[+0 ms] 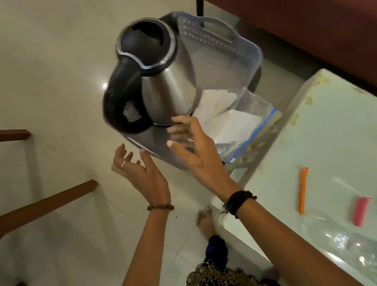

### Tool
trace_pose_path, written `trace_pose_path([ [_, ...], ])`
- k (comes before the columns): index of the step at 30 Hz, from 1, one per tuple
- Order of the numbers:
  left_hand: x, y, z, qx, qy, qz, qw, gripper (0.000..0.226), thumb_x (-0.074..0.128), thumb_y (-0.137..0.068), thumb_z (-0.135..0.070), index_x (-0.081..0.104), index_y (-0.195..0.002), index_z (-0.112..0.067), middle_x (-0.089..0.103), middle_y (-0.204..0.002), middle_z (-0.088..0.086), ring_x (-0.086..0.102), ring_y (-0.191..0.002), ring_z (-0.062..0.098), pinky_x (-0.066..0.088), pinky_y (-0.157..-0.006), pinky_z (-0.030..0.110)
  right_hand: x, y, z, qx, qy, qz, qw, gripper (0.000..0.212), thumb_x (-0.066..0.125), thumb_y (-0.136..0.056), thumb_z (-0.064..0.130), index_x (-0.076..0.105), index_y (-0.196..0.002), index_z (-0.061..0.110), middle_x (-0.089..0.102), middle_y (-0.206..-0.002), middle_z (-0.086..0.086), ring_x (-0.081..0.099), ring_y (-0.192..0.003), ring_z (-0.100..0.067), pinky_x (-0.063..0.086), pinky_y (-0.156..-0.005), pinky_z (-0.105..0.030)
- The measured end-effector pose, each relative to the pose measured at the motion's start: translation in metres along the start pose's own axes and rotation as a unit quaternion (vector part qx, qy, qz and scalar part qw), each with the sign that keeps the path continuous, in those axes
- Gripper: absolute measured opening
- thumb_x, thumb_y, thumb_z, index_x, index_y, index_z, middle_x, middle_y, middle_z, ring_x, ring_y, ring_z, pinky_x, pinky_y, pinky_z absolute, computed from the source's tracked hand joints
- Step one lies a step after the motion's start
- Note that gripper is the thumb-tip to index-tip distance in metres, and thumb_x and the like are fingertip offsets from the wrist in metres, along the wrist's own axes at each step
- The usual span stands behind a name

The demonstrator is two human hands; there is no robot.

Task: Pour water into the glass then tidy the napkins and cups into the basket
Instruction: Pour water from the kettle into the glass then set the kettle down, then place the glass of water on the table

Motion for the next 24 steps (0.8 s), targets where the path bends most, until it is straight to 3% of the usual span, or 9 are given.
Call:
trace_pose_path([
  [3,0.003,0.074,0.002,0.062,0.008,0.023,0.998,0.031,0.052,-0.086,-0.010,0.043,-0.116,-0.012,0.033,-0.115,-0.002,0.045,-0.100,0.010,0.046,-0.089,0.035,-0.062,0.061,-0.010,0.010,0.021,-0.047,0.999,0.030,0.057,-0.089,0.015,0.047,-0.115,0.026,0.060,-0.105,0.005,0.057,-0.094,0.004,0.043,-0.081,-0.007],
  [6,0.021,0.165,0.004,0.096,-0.011,0.183,0.978,0.025,0.054,-0.087,-0.011,0.045,-0.110,-0.020,0.035,-0.113,-0.001,0.044,-0.092,0.001,0.042,-0.085,0.018,-0.127,0.134,-0.018,0.029,0.063,-0.095,0.993,0.032,0.056,-0.088,0.009,0.050,-0.110,0.030,0.063,-0.103,0.009,0.060,-0.095,-0.001,0.044,-0.080,-0.009],
  [10,0.043,0.271,0.016,0.137,-0.059,0.416,0.897,0.036,0.059,-0.086,-0.008,0.044,-0.116,-0.022,0.039,-0.119,-0.003,0.045,-0.103,-0.002,0.039,-0.088,0.011,-0.208,0.237,-0.028,0.058,0.097,-0.161,0.980,0.035,0.054,-0.086,0.002,0.053,-0.109,0.029,0.065,-0.100,0.014,0.062,-0.093,-0.004,0.046,-0.078,-0.011],
  [13,0.056,0.333,0.022,0.179,-0.110,0.535,0.818,0.051,0.063,-0.083,-0.009,0.041,-0.126,-0.024,0.037,-0.125,-0.008,0.045,-0.101,0.000,0.039,-0.079,0.006,-0.259,0.308,-0.039,0.085,0.106,-0.209,0.968,0.036,0.055,-0.084,0.002,0.054,-0.107,0.029,0.067,-0.098,0.012,0.063,-0.090,-0.005,0.046,-0.076,-0.010],
  [16,0.068,0.370,0.030,0.199,-0.165,0.593,0.763,0.065,0.067,-0.079,-0.012,0.034,-0.133,-0.028,0.033,-0.137,-0.007,0.039,-0.108,-0.004,0.041,-0.080,0.011,-0.292,0.360,-0.062,0.122,0.109,-0.235,0.958,0.037,0.057,-0.084,-0.001,0.052,-0.106,0.029,0.065,-0.099,0.009,0.061,-0.090,-0.006,0.046,-0.074,-0.009],
  [20,0.088,0.392,0.039,0.183,-0.171,0.636,0.730,0.082,0.075,-0.073,-0.014,0.026,-0.136,-0.031,0.027,-0.140,-0.009,0.033,-0.123,0.004,0.044,-0.090,0.022,-0.313,0.399,-0.104,0.163,0.101,-0.259,0.947,0.053,0.064,-0.080,0.000,0.044,-0.108,0.040,0.059,-0.108,0.002,0.056,-0.093,-0.001,0.044,-0.075,-0.008],
  [24,0.113,0.399,0.050,0.144,-0.153,0.703,0.680,0.097,0.082,-0.064,-0.016,0.016,-0.127,-0.051,0.023,-0.135,-0.015,0.026,-0.123,-0.002,0.026,-0.095,0.001,-0.308,0.397,-0.153,0.193,0.064,-0.174,0.963,0.073,0.074,-0.074,0.021,0.029,-0.125,0.045,0.040,-0.133,0.015,0.044,-0.117,0.003,0.039,-0.092,-0.010],
])
Point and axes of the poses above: each hand's wrist, its own y-axis away from the middle knuckle, its own x-axis out of the palm, z = x × y, the point moved 5 cm from there along -y, towards the middle knuckle
